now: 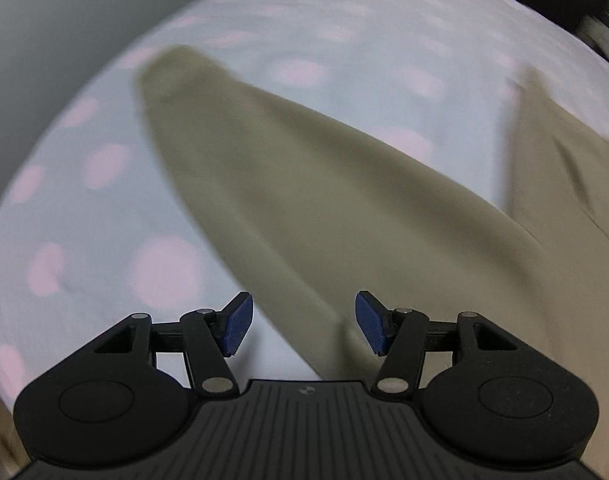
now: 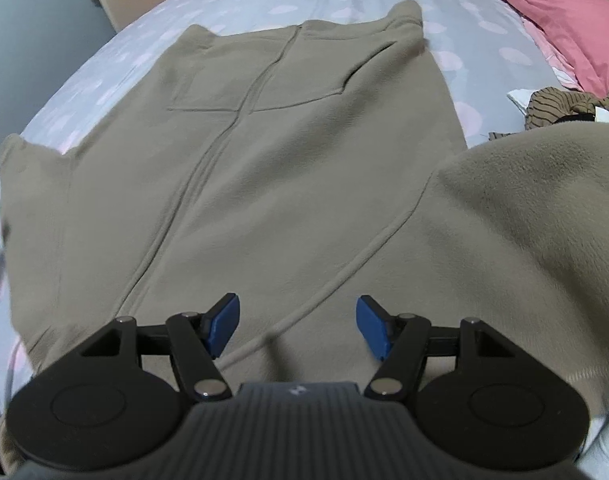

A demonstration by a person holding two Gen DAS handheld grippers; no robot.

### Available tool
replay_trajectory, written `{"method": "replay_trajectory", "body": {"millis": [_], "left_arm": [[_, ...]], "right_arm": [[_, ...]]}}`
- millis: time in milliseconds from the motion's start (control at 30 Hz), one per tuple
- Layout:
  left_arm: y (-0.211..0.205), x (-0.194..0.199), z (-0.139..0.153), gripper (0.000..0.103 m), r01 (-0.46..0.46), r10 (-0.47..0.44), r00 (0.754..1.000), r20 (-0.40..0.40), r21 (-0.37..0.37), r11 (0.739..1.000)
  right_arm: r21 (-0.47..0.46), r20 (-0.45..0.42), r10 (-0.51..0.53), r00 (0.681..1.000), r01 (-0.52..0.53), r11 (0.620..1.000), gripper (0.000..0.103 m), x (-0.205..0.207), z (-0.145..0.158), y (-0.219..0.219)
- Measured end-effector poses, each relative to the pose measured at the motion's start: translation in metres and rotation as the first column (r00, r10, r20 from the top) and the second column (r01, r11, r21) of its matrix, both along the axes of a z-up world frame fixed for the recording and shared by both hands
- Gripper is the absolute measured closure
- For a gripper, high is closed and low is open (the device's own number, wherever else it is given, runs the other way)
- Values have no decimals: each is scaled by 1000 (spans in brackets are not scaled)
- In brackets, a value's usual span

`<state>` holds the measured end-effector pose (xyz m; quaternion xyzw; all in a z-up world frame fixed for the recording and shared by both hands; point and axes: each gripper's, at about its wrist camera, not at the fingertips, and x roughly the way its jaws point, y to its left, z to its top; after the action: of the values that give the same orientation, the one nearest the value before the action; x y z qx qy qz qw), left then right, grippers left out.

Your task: Fold clothes

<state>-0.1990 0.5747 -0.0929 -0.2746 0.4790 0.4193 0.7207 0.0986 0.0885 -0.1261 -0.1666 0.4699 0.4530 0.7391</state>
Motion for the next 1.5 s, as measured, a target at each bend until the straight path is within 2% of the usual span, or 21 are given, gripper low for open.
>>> {"method": "replay_trajectory", "body": {"millis": [100,200,300,400,533,567,667,767,833,900,967,1100,1133,1167,1200,1233,1267,1300,1433,1500], "left_arm": [[-51,14,6,48,123,-120,991,51,-68,990],[-100,17,7,47,229,-215,969,121,-122,966],[-148,19,8,47,353,-340,932,130,-100,930],[-188,18,14,47,443,-432,892,129,-65,894],[-235,9,24,47,561,-551,814,185,-4,828],[-246,8,26,47,593,-582,788,200,8,805],[-274,8,27,47,699,-686,693,219,26,715],[-299,11,21,47,799,-784,584,211,22,601],[-319,12,14,47,849,-834,518,190,6,528],[-337,10,4,47,883,-871,465,157,-8,470],[-355,9,-6,47,910,-902,413,125,-23,413],[-370,8,-19,48,933,-929,359,84,-39,357],[-370,11,-21,49,937,-934,350,70,-31,349],[-370,13,-23,59,935,-933,353,64,-27,352],[-366,14,-23,75,931,-927,366,81,-36,364],[-362,15,-24,79,926,-921,378,98,-45,375],[-358,17,-24,80,919,-911,395,119,-53,392],[-350,19,-23,84,906,-894,423,145,-59,419],[-316,29,-21,85,829,-802,557,217,-93,551],[-308,37,-26,83,809,-783,586,207,-96,580]], "right_arm": [[-5,-13,0,1000,0,1000,35,-6,5,-12],[6,-36,4,999,-3,1000,35,-11,11,-27],[39,-44,39,998,-38,999,35,-25,19,-43],[73,-14,116,993,-114,991,36,-47,26,-56],[138,7,226,974,-224,965,37,-80,33,-71],[154,15,263,965,-262,953,37,-90,35,-75],[185,35,390,920,-389,903,38,-120,40,-84],[191,44,510,859,-508,840,38,-146,43,-91],[179,43,595,803,-592,786,38,-162,42,-96],[155,34,664,747,-660,735,37,-174,36,-100],[119,24,706,708,-703,701,37,-183,26,-103],[29,20,755,655,-756,654,37,-195,5,-106],[-1,31,762,647,-763,647,38,-198,1,-109],[-28,47,768,639,-768,640,39,-199,-3,-111],[-45,60,770,635,-769,637,49,-199,-5,-110],[-54,71,769,635,-768,638,66,-198,-6,-110],[-44,75,760,646,-759,650,74,-194,-5,-110],[-34,80,749,657,-750,661,77,-189,-3,-109],[13,95,696,712,-700,714,77,-170,3,-94],[32,83,661,746,-665,746,77,-156,4,-82]]}}
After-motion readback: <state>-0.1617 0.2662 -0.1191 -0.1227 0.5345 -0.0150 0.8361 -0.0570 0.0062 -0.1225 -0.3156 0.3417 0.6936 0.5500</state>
